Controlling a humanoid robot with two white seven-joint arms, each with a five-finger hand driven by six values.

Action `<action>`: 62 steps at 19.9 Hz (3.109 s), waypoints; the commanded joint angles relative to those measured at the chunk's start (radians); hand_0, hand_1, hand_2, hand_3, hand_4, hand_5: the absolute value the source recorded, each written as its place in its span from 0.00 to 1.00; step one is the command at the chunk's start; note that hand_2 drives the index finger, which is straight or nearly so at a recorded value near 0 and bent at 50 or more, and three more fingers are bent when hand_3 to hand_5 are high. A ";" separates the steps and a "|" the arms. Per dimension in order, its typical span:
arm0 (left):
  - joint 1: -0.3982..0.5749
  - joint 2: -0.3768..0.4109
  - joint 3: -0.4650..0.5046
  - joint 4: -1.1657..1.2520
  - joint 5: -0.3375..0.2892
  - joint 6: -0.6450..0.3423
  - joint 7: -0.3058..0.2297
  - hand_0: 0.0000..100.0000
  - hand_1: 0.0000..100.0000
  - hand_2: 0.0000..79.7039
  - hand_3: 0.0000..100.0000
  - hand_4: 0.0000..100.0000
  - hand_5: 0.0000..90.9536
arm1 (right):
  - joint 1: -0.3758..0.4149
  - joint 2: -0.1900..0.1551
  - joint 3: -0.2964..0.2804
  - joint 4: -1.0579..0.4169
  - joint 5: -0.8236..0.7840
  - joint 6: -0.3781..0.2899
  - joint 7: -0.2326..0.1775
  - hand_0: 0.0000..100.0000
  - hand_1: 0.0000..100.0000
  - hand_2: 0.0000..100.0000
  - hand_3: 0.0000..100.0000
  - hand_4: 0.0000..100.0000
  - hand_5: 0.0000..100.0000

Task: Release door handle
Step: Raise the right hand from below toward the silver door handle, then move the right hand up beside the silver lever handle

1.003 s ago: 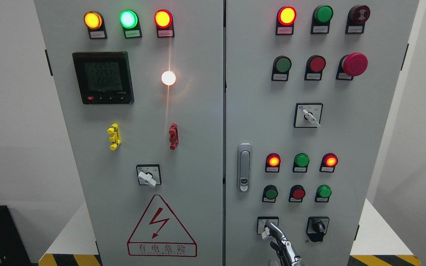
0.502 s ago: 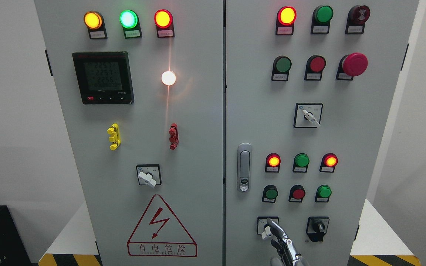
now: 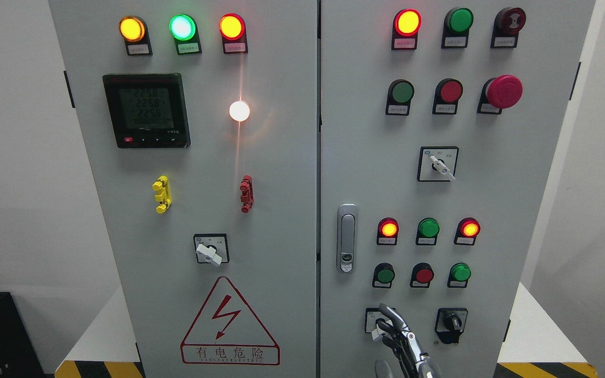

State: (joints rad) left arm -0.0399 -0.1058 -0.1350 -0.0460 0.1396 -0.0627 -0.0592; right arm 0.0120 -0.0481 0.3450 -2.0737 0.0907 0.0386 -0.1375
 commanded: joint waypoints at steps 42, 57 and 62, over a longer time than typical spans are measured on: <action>0.000 0.000 0.000 0.000 0.000 0.000 -0.001 0.12 0.56 0.00 0.00 0.00 0.00 | -0.191 0.123 -0.006 0.168 1.052 0.038 -0.011 0.40 0.34 0.00 1.00 1.00 1.00; 0.000 0.000 0.000 0.000 0.000 0.000 -0.001 0.12 0.56 0.00 0.00 0.00 0.00 | -0.225 0.126 0.006 0.211 1.290 0.099 -0.027 0.40 0.35 0.00 1.00 1.00 1.00; 0.000 0.000 0.000 0.000 0.000 0.001 -0.001 0.12 0.56 0.00 0.00 0.00 0.00 | -0.227 0.132 0.020 0.227 1.319 0.104 -0.028 0.40 0.35 0.00 1.00 1.00 1.00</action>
State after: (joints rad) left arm -0.0399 -0.1058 -0.1350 -0.0460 0.1396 -0.0627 -0.0592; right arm -0.2092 0.0718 0.3483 -1.8848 1.3666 0.1395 -0.1639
